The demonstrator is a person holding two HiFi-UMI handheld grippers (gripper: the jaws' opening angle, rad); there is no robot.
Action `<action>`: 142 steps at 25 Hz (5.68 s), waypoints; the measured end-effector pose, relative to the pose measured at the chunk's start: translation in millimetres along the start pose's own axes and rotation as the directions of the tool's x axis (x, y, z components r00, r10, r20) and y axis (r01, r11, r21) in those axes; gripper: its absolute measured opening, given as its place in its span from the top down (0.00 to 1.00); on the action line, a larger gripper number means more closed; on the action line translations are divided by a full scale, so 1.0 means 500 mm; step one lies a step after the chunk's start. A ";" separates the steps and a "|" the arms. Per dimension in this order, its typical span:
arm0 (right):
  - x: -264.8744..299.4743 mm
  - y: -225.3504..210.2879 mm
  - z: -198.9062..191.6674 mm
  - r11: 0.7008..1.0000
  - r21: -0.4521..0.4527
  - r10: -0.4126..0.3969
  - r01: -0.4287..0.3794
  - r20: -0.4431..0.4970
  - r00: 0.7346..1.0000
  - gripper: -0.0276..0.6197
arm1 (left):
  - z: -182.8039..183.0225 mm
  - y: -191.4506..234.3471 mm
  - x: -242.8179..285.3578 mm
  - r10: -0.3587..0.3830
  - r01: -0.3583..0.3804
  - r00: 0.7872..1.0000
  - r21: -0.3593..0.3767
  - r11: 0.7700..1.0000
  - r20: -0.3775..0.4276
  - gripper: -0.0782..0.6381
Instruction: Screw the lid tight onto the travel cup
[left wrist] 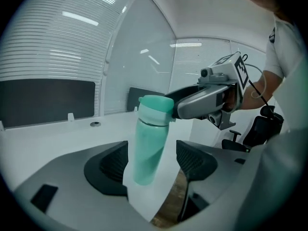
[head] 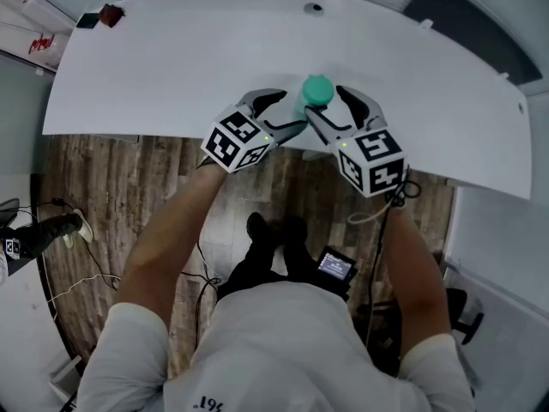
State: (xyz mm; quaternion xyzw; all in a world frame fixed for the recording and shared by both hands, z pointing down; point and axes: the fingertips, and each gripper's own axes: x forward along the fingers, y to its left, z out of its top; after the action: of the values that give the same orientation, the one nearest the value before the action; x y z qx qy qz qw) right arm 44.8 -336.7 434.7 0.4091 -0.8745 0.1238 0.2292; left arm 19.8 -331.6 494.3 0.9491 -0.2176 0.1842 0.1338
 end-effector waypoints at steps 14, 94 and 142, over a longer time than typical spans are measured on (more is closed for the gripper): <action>0.042 -0.015 -0.015 0.999 -0.040 -0.021 0.019 -0.054 0.998 0.51 | -0.016 -0.001 0.075 -0.063 0.070 0.992 0.056 0.996 -0.111 0.45; 0.033 0.008 -0.015 0.959 -0.012 -0.285 0.284 -0.062 0.957 0.52 | -0.015 0.003 0.066 0.236 -0.237 0.971 -0.048 0.970 -0.029 0.49; 0.038 0.008 -0.015 0.981 -0.079 -0.182 0.177 -0.057 0.982 0.52 | -0.002 -0.002 0.056 0.013 -0.010 0.999 0.075 0.997 -0.039 0.48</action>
State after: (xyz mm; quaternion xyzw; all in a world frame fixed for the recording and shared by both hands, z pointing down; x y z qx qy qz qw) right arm 33.6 -343.7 450.6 0.4736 -0.8302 0.0833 0.2820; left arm 43.6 -340.4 506.4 0.9483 -0.2135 0.2119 0.1017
